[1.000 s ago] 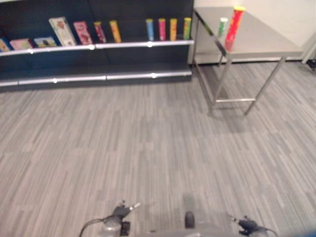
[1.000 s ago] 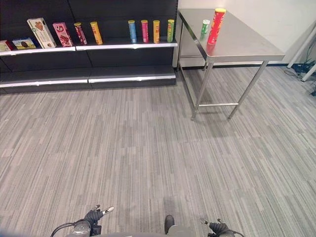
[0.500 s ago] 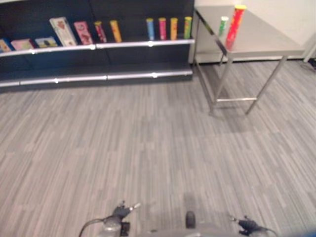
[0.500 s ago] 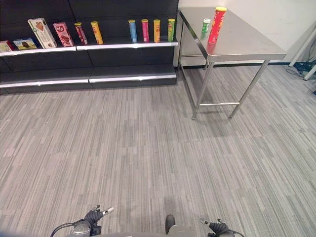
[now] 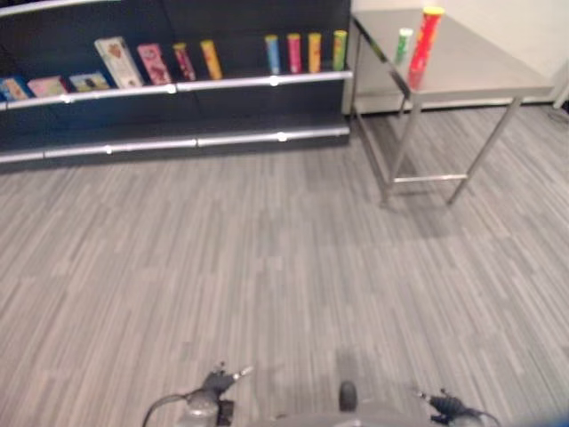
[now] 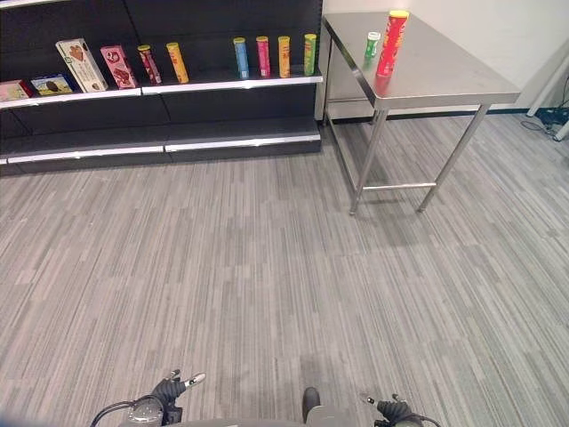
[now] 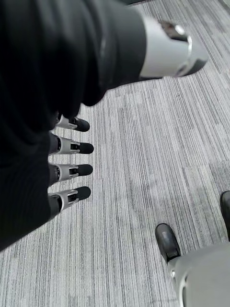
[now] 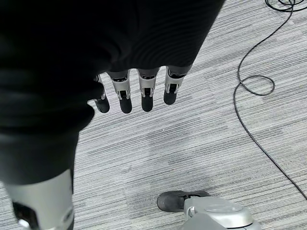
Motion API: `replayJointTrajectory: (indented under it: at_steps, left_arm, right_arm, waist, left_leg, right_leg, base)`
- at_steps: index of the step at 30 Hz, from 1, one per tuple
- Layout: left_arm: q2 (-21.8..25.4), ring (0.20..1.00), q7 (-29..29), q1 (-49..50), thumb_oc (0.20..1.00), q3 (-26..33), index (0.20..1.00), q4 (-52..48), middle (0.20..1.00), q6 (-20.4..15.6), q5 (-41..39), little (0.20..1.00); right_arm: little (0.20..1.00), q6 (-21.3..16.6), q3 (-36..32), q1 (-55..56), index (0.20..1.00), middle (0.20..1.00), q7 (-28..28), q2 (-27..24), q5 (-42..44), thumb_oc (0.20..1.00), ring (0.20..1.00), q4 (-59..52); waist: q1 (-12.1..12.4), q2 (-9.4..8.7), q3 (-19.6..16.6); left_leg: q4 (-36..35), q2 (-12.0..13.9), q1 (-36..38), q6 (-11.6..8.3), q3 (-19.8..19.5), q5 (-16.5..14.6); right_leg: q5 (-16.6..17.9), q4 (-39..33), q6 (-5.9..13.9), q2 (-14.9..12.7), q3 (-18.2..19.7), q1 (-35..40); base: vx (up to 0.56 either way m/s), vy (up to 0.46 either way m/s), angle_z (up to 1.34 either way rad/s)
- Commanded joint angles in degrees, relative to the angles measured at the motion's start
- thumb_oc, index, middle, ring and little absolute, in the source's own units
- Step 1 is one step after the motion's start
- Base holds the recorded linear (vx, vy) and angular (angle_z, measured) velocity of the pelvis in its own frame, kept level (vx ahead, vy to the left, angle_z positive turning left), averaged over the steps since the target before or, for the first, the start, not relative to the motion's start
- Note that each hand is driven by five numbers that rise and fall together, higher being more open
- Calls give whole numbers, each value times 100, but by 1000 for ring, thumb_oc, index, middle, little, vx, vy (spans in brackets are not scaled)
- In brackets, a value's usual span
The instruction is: Put the goods on the table back onto the shelves and tidy them up.
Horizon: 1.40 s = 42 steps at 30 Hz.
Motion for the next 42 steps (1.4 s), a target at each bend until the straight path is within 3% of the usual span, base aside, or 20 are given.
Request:
replayJointTrajectory:
  at_steps: [1, 4, 9, 10, 13, 15, 20, 21, 23, 26, 28, 30, 31, 32, 33, 34, 35, 40, 41, 42]
  left_arm:
    - [205, 1000, 138, -316, 1000, -85, 1000, 87, 1000, -120, 138, 1000]
    - [207, 1000, 146, -328, 1000, -78, 1000, 125, 1000, -120, 141, 1000]
    - [214, 1000, 141, -328, 1000, -55, 1000, 122, 1000, -128, 127, 1000]
    - [224, 1000, 128, -331, 1000, -20, 1000, 130, 1000, -121, 120, 1000]
    - [226, 1000, 124, -318, 1000, -6, 1000, 115, 1000, -118, 120, 1000]
    - [230, 1000, 117, -311, 1000, -10, 1000, 92, 1000, -114, 111, 1000]
    - [266, 1000, 110, -335, 1000, 8, 1000, 46, 1000, -118, 58, 1000]
    - [270, 1000, 115, -338, 1000, 31, 1000, 53, 1000, -108, 36, 1000]
    - [262, 1000, 121, -347, 1000, 53, 1000, 71, 1000, -113, 7, 1000]
    - [224, 1000, 86, -342, 1000, 42, 1000, 42, 1000, -115, -16, 1000]
    - [219, 1000, 92, -338, 1000, 43, 1000, 60, 1000, -132, -28, 1000]
    - [205, 1000, 73, -314, 1000, 16, 1000, 56, 1000, -135, -5, 1000]
    - [204, 1000, 79, -337, 1000, 13, 1000, 51, 1000, -128, -12, 1000]
    - [204, 1000, 79, -337, 1000, 14, 1000, 51, 1000, -128, -12, 1000]
    - [190, 1000, 50, -349, 1000, 3, 1000, -63, 1000, -120, -94, 1000]
    - [194, 1000, 50, -349, 1000, 4, 1000, -63, 1000, -120, -94, 1000]
    - [187, 1000, 42, -342, 1000, 7, 1000, -75, 1000, -140, -140, 1000]
    - [187, 1000, 42, -342, 1000, 7, 1000, -75, 1000, -140, -140, 1000]
    - [197, 1000, 23, -283, 1000, 76, 1000, -319, 1000, -134, -316, 1000]
    - [146, 1000, 13, -258, 1000, 44, 1000, -356, 1000, -124, -335, 1000]
  right_arm:
    - [1000, -81, 87, -339, 1000, 1000, -74, -93, -33, 1000, 1000, 99]
    - [1000, -69, 97, -351, 1000, 1000, -79, -89, -54, 1000, 1000, 101]
    - [1000, -49, 76, -387, 1000, 1000, -68, -90, -68, 1000, 1000, 36]
    - [1000, -51, 47, -409, 1000, 1000, -52, -95, -33, 1000, 1000, -19]
    - [1000, -65, 21, -398, 1000, 1000, -60, -94, 10, 1000, 1000, -55]
    - [1000, -60, 22, -380, 1000, 1000, -71, -92, -1, 1000, 1000, -58]
    - [1000, -73, 37, -338, 1000, 1000, -38, -98, -4, 1000, 1000, -100]
    - [1000, -94, 42, -322, 1000, 1000, -48, -109, 36, 1000, 1000, -89]
    - [1000, -126, 57, -294, 1000, 1000, -55, -116, 37, 1000, 1000, -98]
    - [1000, -148, 84, -171, 1000, 1000, -63, -139, 58, 1000, 1000, -184]
    - [1000, -166, 95, -133, 1000, 1000, -62, -150, 46, 1000, 1000, -189]
    - [1000, -198, 112, -72, 1000, 1000, -36, -191, 83, 1000, 1000, -195]
    - [1000, -218, 94, -107, 1000, 1000, -42, -211, 115, 1000, 1000, -191]
    - [1000, -218, 95, -107, 1000, 1000, -42, -210, 115, 1000, 1000, -191]
    - [1000, -241, 62, -148, 1000, 1000, -48, -252, 190, 1000, 1000, -156]
    - [1000, -241, 63, -148, 1000, 1000, -48, -248, 190, 1000, 1000, -155]
    - [1000, -285, 73, -192, 1000, 1000, -33, -288, 224, 1000, 1000, -153]
    - [1000, -285, 73, -192, 1000, 1000, -33, -287, 224, 1000, 1000, -153]
    - [1000, -237, 148, -288, 1000, 1000, -40, -398, 165, 1000, 1000, -168]
    - [1000, -205, 219, -401, 1000, 1000, -48, -420, 158, 1000, 1000, -176]
  waist:
    - [-77, -312, 250]
    - [-68, -330, 279]
    - [-17, -329, 412]
    - [-3, -330, 496]
    - [-34, -301, 633]
    - [-49, -248, 657]
    - [-162, -232, 673]
    - [-241, -304, 676]
    - [-291, -338, 685]
    - [-375, -367, 675]
    - [-397, -361, 644]
    - [-420, -248, 520]
    - [-465, -209, 472]
    - [-468, -211, 470]
    - [-438, -171, 491]
    - [-456, -195, 474]
    - [-447, -209, 482]
    - [-450, -212, 479]
    - [-223, -365, 622]
    - [-52, -444, 737]
  left_leg:
    - [552, 182, -416, -463, -382, -319]
    - [662, 119, -529, -423, -379, -375]
    - [912, -158, -682, -158, -413, -628]
    - [955, -296, -623, -12, -408, -743]
    - [993, -394, -485, 86, -423, -835]
    - [942, -345, -370, 79, -466, -866]
    - [749, -211, -2, -22, -642, -976]
    - [725, -218, 191, -83, -737, -1062]
    - [717, -199, 387, -136, -800, -1104]
    - [756, -115, 718, -295, -988, -1197]
    - [804, -75, 857, -357, -1043, -1147]
    - [1136, 185, 907, -599, -1090, -717]
    - [1405, 260, 796, -749, -1114, -276]
    - [1405, 258, 793, -749, -1117, -274]
    - [2472, 369, 427, -924, -1110, 504]
    - [2463, 342, 404, -919, -1127, 527]
    - [3004, 364, 215, -936, -1060, 853]
    - [3003, 361, 211, -935, -1062, 856]
    - [4670, 641, -502, -677, -428, 1083]
    - [4956, 571, -1104, -560, -326, 605]
  right_leg:
    - [-907, 576, 903, -648, 262, 57]
    - [-872, 587, 949, -712, 297, -19]
    - [-838, 1123, 1089, -992, 495, -343]
    - [-561, 1654, 1084, -1184, 585, -578]
    - [-42, 2370, 988, -1363, 608, -845]
    - [15, 2563, 920, -1415, 523, -980]
    - [-415, 2023, 931, -1055, 168, -1310]
    - [-406, 1470, 1056, -782, 86, -1526]
    - [-311, 1104, 1124, -620, -53, -1673]
    - [-93, 553, 1150, -312, -610, -1803]
    - [-49, 598, 1109, -282, -791, -1821]
    - [-123, 556, 834, -143, -817, -1503]
    - [-178, 610, 746, -122, -752, -1470]
    - [-178, 611, 747, -125, -753, -1473]
    - [-343, 630, 531, -99, -703, -1203]
    - [-337, 629, 535, -130, -709, -1220]
    - [-452, 605, 388, -78, -648, -1039]
    - [-452, 606, 388, -82, -649, -1042]
    - [-845, 413, 81, -2, -427, -222]
    - [-990, 332, 88, -51, -321, 147]
  base:
    - [-18, 102, -9]
    - [11, 138, -8]
    - [37, 186, -8]
    - [102, 275, -27]
    - [107, 166, -22]
    - [204, 69, 8]
    - [226, -32, -1]
    - [286, -91, -3]
    - [385, -128, 24]
    - [510, -198, 46]
    - [375, -181, 52]
    - [512, -279, 29]
    - [297, -153, 45]
    - [400, -212, 30]
    - [255, -139, -9]
    - [402, -232, -9]
    - [140, -94, -8]
    - [139, -83, -16]
    - [851, -426, 12]
    - [1215, -435, 16]
